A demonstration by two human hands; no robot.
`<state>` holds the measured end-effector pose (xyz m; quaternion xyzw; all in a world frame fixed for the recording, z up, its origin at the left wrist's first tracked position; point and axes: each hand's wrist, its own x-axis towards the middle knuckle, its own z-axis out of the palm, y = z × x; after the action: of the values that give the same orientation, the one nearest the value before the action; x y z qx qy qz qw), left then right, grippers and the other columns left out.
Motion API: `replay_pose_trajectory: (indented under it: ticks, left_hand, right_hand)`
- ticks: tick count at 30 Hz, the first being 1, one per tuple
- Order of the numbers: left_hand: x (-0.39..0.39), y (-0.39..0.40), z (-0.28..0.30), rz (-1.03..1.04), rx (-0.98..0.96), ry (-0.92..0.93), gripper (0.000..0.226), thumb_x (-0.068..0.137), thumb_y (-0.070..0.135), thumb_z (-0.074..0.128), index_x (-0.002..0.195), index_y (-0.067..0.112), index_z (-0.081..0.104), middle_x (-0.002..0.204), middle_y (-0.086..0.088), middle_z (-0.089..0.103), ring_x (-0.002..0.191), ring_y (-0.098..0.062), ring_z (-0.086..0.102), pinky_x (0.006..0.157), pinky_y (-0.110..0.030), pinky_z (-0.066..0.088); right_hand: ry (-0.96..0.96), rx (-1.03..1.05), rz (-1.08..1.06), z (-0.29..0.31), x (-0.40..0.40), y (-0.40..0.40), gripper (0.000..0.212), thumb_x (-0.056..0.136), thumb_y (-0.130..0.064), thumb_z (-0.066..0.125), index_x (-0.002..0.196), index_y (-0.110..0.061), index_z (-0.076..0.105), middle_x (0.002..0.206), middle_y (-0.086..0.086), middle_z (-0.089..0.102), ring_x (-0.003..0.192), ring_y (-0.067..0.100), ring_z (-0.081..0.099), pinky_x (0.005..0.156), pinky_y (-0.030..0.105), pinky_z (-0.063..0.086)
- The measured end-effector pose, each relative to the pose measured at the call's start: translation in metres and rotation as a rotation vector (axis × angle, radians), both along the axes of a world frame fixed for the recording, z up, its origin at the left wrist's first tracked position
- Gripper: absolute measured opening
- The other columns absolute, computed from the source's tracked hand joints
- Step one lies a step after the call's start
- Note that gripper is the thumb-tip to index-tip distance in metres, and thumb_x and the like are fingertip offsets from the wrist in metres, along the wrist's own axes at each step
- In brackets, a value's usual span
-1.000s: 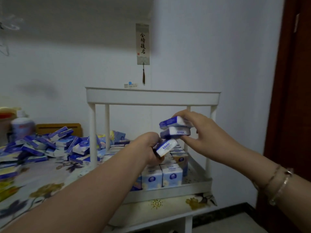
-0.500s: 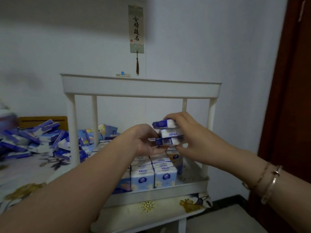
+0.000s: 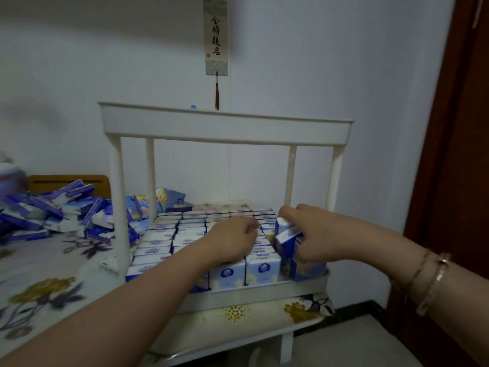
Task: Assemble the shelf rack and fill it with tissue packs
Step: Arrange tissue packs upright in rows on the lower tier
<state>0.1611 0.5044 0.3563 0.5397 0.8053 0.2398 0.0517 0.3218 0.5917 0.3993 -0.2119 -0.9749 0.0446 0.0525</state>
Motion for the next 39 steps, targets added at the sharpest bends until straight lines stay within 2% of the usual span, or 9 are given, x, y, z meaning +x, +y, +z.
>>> replay_pose_trajectory:
  ticks: [7, 11, 14, 19, 23, 26, 34, 37, 39]
  left_hand:
    - [-0.003, -0.004, -0.008, -0.024, 0.02, 0.061, 0.042, 0.101, 0.025, 0.034, 0.141, 0.023, 0.045, 0.146, 0.0, 0.046, 0.132, -0.02, 0.044, 0.108, -0.033, 0.036]
    - [-0.001, -0.008, -0.008, -0.019, 0.04, 0.073, 0.042, 0.102, 0.024, 0.031, 0.142, 0.025, 0.043, 0.146, -0.001, 0.047, 0.127, -0.021, 0.047, 0.104, -0.032, 0.039]
    - [0.0, -0.01, -0.008, -0.039, 0.054, 0.101, 0.044, 0.103, 0.028, 0.028, 0.146, 0.032, 0.034, 0.149, 0.0, 0.042, 0.131, -0.021, 0.044, 0.105, -0.033, 0.038]
    - [0.001, -0.01, -0.009, -0.055, 0.068, 0.107, 0.044, 0.103, 0.031, 0.029, 0.146, 0.038, 0.033, 0.146, 0.001, 0.047, 0.129, -0.022, 0.047, 0.104, -0.034, 0.038]
    - [0.0, -0.01, -0.012, -0.059, 0.086, 0.082, 0.04, 0.101, 0.033, 0.032, 0.138, 0.04, 0.044, 0.143, 0.008, 0.049, 0.13, -0.017, 0.047, 0.109, -0.04, 0.034]
    - [-0.001, -0.01, -0.012, -0.068, 0.085, 0.063, 0.037, 0.099, 0.034, 0.036, 0.131, 0.039, 0.053, 0.142, 0.013, 0.049, 0.129, -0.014, 0.046, 0.11, -0.042, 0.032]
    - [-0.003, -0.009, -0.013, -0.071, 0.046, 0.051, 0.038, 0.097, 0.034, 0.038, 0.132, 0.04, 0.053, 0.139, 0.009, 0.053, 0.123, -0.015, 0.052, 0.108, -0.04, 0.036]
    - [0.003, -0.012, -0.011, -0.052, 0.139, -0.024, 0.034, 0.095, 0.029, 0.042, 0.121, 0.034, 0.063, 0.091, 0.004, 0.071, 0.076, -0.01, 0.062, 0.081, -0.028, 0.049]
    - [0.008, -0.016, -0.008, -0.029, 0.206, -0.024, 0.03, 0.094, 0.025, 0.044, 0.11, 0.028, 0.069, 0.07, 0.012, 0.062, 0.073, -0.014, 0.063, 0.078, -0.03, 0.052]
  right_hand:
    - [0.099, -0.101, -0.018, -0.01, -0.016, 0.009, 0.048, 0.078, -0.021, 0.065, 0.12, -0.021, 0.041, 0.108, 0.004, 0.047, 0.093, 0.02, 0.054, 0.08, 0.033, 0.051]
    - [0.081, -0.159, -0.02, -0.018, -0.025, 0.012, 0.085, 0.075, -0.021, 0.072, 0.142, -0.024, 0.019, 0.129, 0.006, 0.039, 0.112, 0.025, 0.051, 0.094, 0.036, 0.048]
    - [-0.005, -0.138, -0.016, -0.029, -0.027, 0.017, 0.108, 0.074, -0.04, 0.075, 0.15, -0.023, 0.001, 0.147, 0.006, 0.026, 0.136, 0.027, 0.029, 0.114, 0.04, 0.03]
    - [-0.265, 0.103, -0.024, -0.043, -0.026, 0.017, 0.1, 0.088, -0.058, 0.05, 0.152, -0.01, -0.01, 0.16, 0.013, -0.01, 0.147, 0.029, -0.014, 0.121, 0.04, 0.001]
    - [-0.083, -0.148, -0.052, -0.031, -0.019, 0.004, 0.093, 0.081, -0.039, 0.07, 0.147, -0.01, 0.012, 0.15, 0.007, 0.019, 0.144, 0.025, 0.015, 0.115, 0.03, 0.022]
    - [-0.033, -0.24, -0.152, -0.028, -0.014, 0.0, 0.094, 0.08, -0.028, 0.074, 0.147, -0.012, 0.01, 0.148, 0.01, 0.03, 0.118, 0.017, 0.046, 0.088, 0.022, 0.04]
    - [0.09, -0.347, -0.291, -0.054, -0.017, 0.001, 0.075, 0.082, -0.015, 0.069, 0.14, -0.013, 0.02, 0.124, 0.009, 0.056, 0.096, 0.018, 0.053, 0.074, 0.023, 0.041]
    - [0.104, -0.349, -0.297, -0.052, -0.015, -0.002, 0.075, 0.082, -0.015, 0.069, 0.139, -0.012, 0.02, 0.124, 0.01, 0.057, 0.098, 0.018, 0.055, 0.075, 0.023, 0.042]
    - [0.089, -0.301, -0.293, -0.045, -0.011, -0.009, 0.076, 0.084, -0.014, 0.067, 0.141, -0.011, 0.017, 0.125, 0.011, 0.056, 0.098, 0.018, 0.055, 0.076, 0.023, 0.043]
